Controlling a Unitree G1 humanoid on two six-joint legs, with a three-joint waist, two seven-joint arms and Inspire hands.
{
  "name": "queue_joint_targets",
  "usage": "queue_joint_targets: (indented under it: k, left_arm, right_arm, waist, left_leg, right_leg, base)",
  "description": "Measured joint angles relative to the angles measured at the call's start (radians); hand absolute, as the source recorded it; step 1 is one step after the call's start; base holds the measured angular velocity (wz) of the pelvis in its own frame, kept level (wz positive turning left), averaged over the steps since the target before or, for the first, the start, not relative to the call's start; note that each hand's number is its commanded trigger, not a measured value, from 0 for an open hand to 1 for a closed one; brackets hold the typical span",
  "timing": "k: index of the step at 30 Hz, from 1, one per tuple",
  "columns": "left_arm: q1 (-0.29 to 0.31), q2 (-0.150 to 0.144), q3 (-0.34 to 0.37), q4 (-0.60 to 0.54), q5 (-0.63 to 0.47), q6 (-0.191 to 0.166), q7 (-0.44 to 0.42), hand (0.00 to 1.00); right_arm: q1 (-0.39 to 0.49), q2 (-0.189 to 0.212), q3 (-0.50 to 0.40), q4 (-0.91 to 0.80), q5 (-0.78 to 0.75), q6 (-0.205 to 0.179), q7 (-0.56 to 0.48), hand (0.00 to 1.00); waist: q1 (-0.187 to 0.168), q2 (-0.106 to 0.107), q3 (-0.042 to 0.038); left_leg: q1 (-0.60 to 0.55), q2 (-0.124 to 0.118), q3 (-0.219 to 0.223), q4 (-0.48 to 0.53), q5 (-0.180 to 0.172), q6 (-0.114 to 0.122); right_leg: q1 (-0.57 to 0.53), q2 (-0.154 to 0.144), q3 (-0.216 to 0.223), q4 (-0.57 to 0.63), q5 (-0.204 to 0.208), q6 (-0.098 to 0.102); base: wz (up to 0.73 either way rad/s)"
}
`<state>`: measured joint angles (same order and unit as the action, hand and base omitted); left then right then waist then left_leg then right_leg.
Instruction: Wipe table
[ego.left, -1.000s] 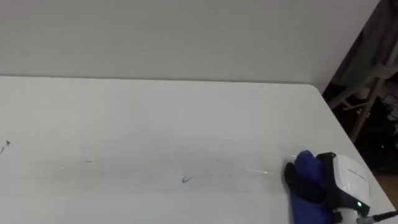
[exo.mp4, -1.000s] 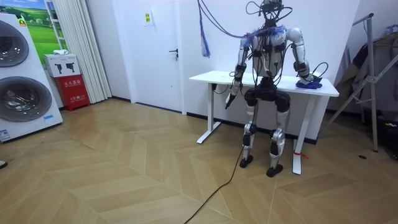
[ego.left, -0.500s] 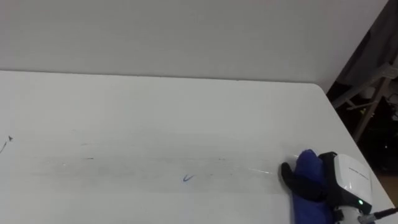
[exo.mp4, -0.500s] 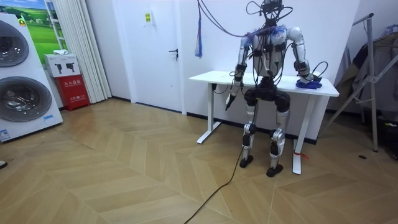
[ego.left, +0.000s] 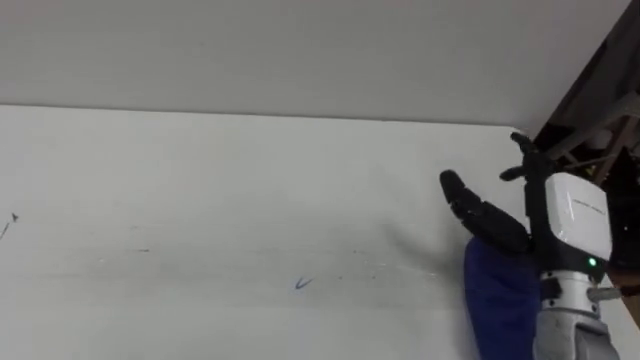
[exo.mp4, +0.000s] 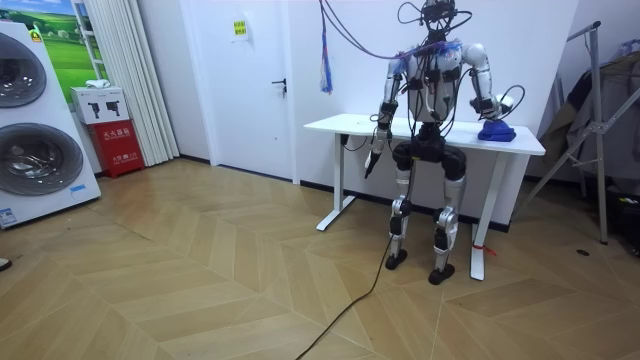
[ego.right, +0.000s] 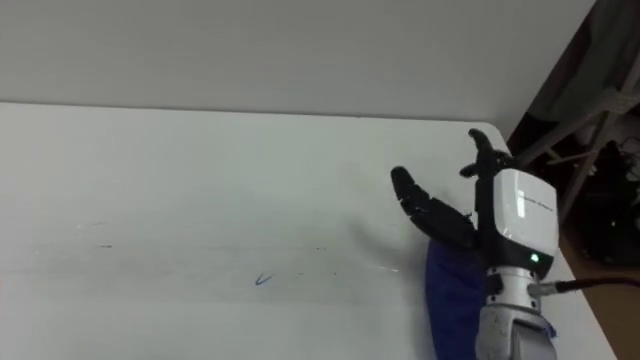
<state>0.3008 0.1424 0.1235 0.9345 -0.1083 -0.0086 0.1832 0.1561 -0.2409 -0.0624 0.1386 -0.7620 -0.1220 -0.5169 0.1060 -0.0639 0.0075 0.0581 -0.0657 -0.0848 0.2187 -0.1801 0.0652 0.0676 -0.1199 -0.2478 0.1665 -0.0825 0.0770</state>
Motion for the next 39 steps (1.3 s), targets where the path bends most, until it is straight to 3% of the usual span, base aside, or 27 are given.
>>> queue_joint_targets:
  k: [5,12,17,23,28,29,34,39]
  left_arm:
    - [0.016,-0.003,0.06,0.005,0.0,0.0,-0.008,0.0]
    - [0.041,-0.003,0.156,0.005,0.002,0.003,-0.018,0.0]
    - [0.047,0.003,0.16,0.005,0.001,0.004,-0.02,0.0]
    - [0.04,0.003,0.159,0.006,0.0,0.017,-0.021,0.0]
    - [0.042,0.001,0.159,0.001,0.0,0.048,-0.016,0.0]
    - [0.042,0.001,0.159,-0.002,0.001,0.051,-0.016,0.0]
    - [0.049,0.0,0.162,-0.002,-0.02,0.052,0.004,0.0]
    - [0.053,0.0,0.178,0.006,-0.02,0.052,0.003,0.0]
  right_arm:
    - [-0.037,-0.005,-0.122,-0.004,0.062,0.004,-0.023,0.0]
    - [-0.038,-0.019,-0.262,0.003,0.154,0.011,-0.078,0.0]
    - [-0.026,-0.03,-0.316,0.097,0.323,0.024,-0.1,0.0]
    - [-0.025,-0.032,-0.316,0.305,0.563,0.041,-0.148,0.0]
    - [-0.014,-0.031,-0.319,0.527,0.771,0.09,-0.184,0.0]
    - [-0.014,-0.031,-0.32,0.553,0.8,0.09,-0.191,0.0]
    - [-0.013,-0.028,-0.326,0.79,0.993,0.1,-0.226,0.0]
    - [0.046,-0.001,-0.355,0.956,1.132,0.099,-0.222,0.0]
  waist:
    - [-0.011,-0.009,-0.0014]
    - [-0.056,-0.014,-0.0066]
    - [-0.084,-0.022,-0.0045]
    - [-0.096,-0.015,-0.008]
    - [-0.108,-0.006,-0.0094]
    - [-0.109,-0.001,-0.0066]
    - [-0.126,0.01,-0.0083]
    - [-0.135,0.008,-0.0113]
  left_leg:
    - [-0.002,-0.001,0.003,0.0,-0.001,0.001]
    - [0.005,0.0,0.007,-0.006,0.001,0.002]
    - [0.005,0.002,0.014,-0.006,0.001,0.003]
    - [0.005,0.002,0.025,-0.011,0.0,0.004]
    - [0.0,0.001,0.026,-0.008,-0.001,0.006]
    - [0.0,0.001,0.026,-0.008,-0.001,0.006]
    - [-0.003,0.001,0.024,-0.006,-0.001,0.007]
    - [-0.013,-0.001,0.014,0.004,-0.003,0.008]
  right_leg:
    - [-0.004,-0.002,0.0,0.001,-0.002,0.002]
    - [-0.002,-0.002,0.008,0.003,-0.001,0.001]
    - [-0.002,-0.003,0.004,0.002,-0.002,0.002]
    - [-0.011,0.0,0.02,0.004,0.001,0.0]
    - [-0.016,-0.001,0.024,0.003,-0.002,0.001]
    - [-0.016,-0.001,0.024,0.003,-0.003,0.001]
    - [-0.016,-0.003,0.017,0.002,-0.006,-0.002]
    - [-0.015,-0.008,-0.001,0.002,-0.012,-0.001]
  base:
    - [0.0]
    - [-0.01]
    - [-0.01]
    - [-0.08]
    - [-0.01]
    - [0.0]
    - [0.03]
    - [0.1]
